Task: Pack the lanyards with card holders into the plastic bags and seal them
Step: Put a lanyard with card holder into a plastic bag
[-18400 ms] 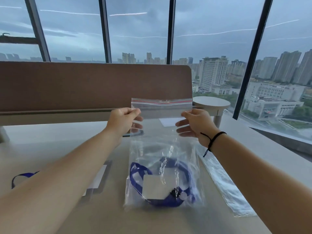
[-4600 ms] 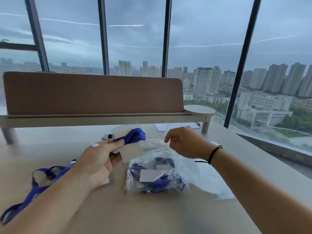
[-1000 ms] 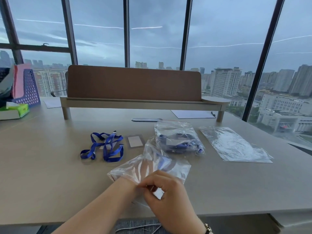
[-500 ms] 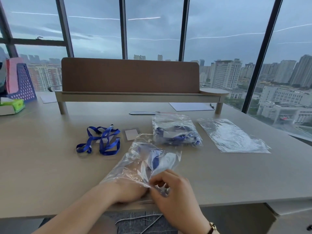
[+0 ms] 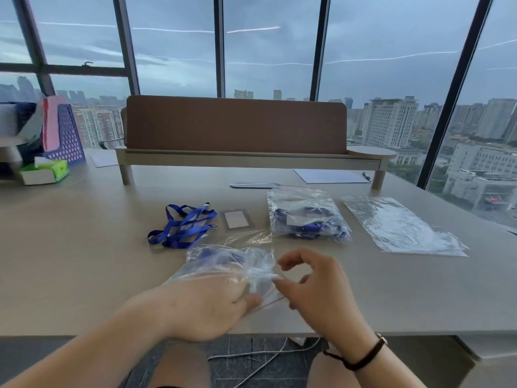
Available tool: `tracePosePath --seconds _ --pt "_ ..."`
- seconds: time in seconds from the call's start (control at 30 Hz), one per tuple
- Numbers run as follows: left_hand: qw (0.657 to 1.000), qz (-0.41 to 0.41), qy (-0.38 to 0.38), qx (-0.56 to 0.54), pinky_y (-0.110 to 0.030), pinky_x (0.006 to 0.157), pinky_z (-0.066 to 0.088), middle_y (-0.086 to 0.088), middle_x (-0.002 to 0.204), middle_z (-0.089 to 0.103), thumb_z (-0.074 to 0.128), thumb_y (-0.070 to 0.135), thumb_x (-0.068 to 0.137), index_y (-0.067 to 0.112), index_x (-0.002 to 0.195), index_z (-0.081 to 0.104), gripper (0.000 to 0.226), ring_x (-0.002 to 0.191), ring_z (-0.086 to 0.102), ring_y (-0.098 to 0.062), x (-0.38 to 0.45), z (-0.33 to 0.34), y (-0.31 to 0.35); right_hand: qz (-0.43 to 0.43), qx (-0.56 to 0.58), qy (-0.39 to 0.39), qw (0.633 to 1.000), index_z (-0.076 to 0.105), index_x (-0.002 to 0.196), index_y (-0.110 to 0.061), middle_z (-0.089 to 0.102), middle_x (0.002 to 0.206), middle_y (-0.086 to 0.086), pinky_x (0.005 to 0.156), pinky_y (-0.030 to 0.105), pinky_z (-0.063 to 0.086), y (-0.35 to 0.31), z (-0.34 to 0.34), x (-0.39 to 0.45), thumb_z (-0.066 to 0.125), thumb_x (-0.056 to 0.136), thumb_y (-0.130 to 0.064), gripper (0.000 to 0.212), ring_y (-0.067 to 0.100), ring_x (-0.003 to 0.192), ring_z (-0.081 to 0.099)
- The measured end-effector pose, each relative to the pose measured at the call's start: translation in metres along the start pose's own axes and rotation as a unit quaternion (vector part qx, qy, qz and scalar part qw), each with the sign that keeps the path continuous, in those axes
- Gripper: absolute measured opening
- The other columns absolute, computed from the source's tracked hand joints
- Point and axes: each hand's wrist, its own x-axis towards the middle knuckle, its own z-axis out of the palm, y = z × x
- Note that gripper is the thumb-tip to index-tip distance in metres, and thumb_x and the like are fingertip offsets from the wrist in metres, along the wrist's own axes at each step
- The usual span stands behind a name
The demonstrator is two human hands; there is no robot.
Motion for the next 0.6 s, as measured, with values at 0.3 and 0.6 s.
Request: tracePosePath --seconds 0.3,0.6 --pt "0.994 0.044 0.027 0.099 -0.021 0.087 0.044 0.016 0.102 0.062 0.042 0.066 0.093 0.028 0.109 0.062 0.045 0.094 0.056 -0.004 -0.018 -0.067 0.023 -0.065 -0.101 0.02 0.993 0.066 0.076 -0.024 0.069 0.078 -0.011 0.06 0.015 0.043 -0.057 -0.044 0.045 0.071 0.073 -0.01 0.015 0.001 0.067 0.062" --pt "0.971 0.044 0.191 0.136 -0.03 0.087 0.048 0.005 0.104 0.07 0.046 0.045 0.1 0.035 0.124 0.062 0.03 0.095 0.062 -0.013 -0.03 -0.112 0.002 0.017 0.039 -0.128 0.991 0.065 0.086 0.001 0.073 0.083 0.023 0.073 0.045 0.062 -0.111 -0.096 0.08 0.074 0.077 0.01 0.016 0.034 0.074 0.074"
